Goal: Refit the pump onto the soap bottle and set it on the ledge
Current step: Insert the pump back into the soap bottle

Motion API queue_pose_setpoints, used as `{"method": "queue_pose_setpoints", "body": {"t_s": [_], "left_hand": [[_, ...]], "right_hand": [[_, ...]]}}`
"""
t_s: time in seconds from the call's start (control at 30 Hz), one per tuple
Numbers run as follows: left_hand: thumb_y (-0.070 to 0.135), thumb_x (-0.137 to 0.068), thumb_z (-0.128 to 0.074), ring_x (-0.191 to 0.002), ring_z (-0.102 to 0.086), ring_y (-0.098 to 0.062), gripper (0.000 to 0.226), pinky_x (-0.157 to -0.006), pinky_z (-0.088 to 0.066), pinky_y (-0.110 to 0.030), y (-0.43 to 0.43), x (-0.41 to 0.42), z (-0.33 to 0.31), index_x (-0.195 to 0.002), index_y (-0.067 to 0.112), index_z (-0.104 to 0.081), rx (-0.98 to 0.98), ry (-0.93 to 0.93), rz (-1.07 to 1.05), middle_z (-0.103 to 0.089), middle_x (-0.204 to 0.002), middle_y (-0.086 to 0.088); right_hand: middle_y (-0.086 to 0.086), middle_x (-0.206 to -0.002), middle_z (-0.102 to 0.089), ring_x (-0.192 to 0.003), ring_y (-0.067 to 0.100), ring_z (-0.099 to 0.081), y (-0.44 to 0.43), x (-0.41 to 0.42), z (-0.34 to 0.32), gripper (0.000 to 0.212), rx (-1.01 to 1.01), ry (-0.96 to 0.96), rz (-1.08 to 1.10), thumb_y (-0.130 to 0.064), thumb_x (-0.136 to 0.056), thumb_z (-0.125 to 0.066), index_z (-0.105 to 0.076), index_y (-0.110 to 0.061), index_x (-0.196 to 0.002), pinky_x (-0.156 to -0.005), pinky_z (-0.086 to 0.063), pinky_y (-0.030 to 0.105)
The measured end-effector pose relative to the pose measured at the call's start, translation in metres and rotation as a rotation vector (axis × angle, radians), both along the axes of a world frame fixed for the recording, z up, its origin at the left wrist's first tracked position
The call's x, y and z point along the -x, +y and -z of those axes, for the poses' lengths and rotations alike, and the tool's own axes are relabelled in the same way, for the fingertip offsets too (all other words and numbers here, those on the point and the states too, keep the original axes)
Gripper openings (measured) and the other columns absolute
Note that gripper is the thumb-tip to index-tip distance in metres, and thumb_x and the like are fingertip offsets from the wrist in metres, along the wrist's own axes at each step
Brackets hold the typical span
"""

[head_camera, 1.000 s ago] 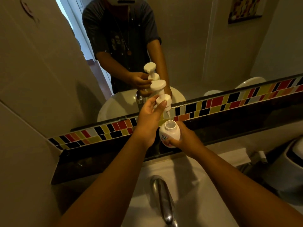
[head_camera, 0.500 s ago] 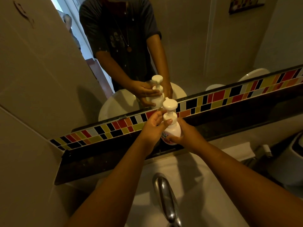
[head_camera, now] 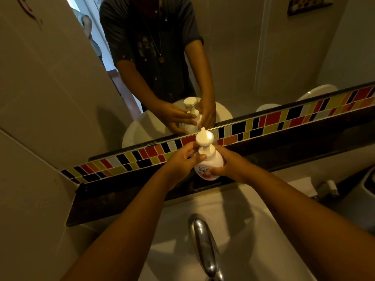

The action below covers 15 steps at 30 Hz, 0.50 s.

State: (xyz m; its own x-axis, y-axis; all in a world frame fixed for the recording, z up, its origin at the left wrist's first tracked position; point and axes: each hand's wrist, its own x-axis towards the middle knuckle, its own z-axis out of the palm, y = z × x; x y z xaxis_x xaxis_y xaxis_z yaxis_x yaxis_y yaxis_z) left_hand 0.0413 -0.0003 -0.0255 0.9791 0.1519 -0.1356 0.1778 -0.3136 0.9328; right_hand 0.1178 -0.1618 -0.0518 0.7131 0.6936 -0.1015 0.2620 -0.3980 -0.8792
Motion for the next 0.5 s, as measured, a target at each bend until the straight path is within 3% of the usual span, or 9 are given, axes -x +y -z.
{"method": "queue_pose_setpoints", "body": {"t_s": [0.17,0.3,0.4,0.5], "left_hand": [[0.021,-0.084,-0.069,-0.114,-0.055,-0.010,0.057,-0.080,-0.053,-0.019,0.011,0.005,-0.003,-0.133,0.032,-0.044,0.002,0.044,0.065,-0.055,-0.128,0.012],[0.020,-0.081,-0.072,-0.111,-0.055,-0.014,0.059,-0.073,-0.053,-0.016,0.008,0.007,0.002,-0.132,0.031,-0.044,-0.066,0.078,0.066,-0.055,-0.125,0.009],[0.021,-0.079,-0.075,-0.113,-0.055,-0.018,0.066,-0.078,-0.051,-0.024,0.005,0.006,0.004,-0.136,0.027,-0.043,-0.142,0.100,0.039,-0.053,-0.136,0.002],[0.022,-0.078,-0.076,-0.115,-0.055,-0.019,0.067,-0.088,-0.052,-0.033,0.006,0.009,0.009,-0.136,0.026,-0.042,-0.200,0.092,0.040,-0.052,-0.137,0.000]], "right_hand": [[-0.001,-0.134,-0.051,-0.120,0.020,-0.049,0.003,-0.007,-0.004,0.073,0.046,0.045,-0.097,-0.025,-0.070,-0.078,-0.039,-0.035,-0.131,-0.099,-0.043,0.046],[-0.011,-0.128,-0.049,-0.121,0.018,-0.047,0.001,0.000,-0.004,0.077,-0.029,0.078,-0.052,-0.024,-0.070,-0.077,-0.037,-0.036,-0.134,-0.094,-0.043,0.036],[-0.005,-0.137,-0.048,-0.123,0.018,-0.047,-0.007,0.005,0.000,0.082,-0.076,0.095,0.005,-0.025,-0.071,-0.077,-0.032,-0.035,-0.139,-0.099,-0.043,0.043],[-0.004,-0.137,-0.049,-0.120,0.016,-0.048,-0.013,0.004,-0.006,0.079,-0.062,0.099,-0.004,-0.028,-0.070,-0.077,-0.036,-0.038,-0.136,-0.095,-0.046,0.040]]}}
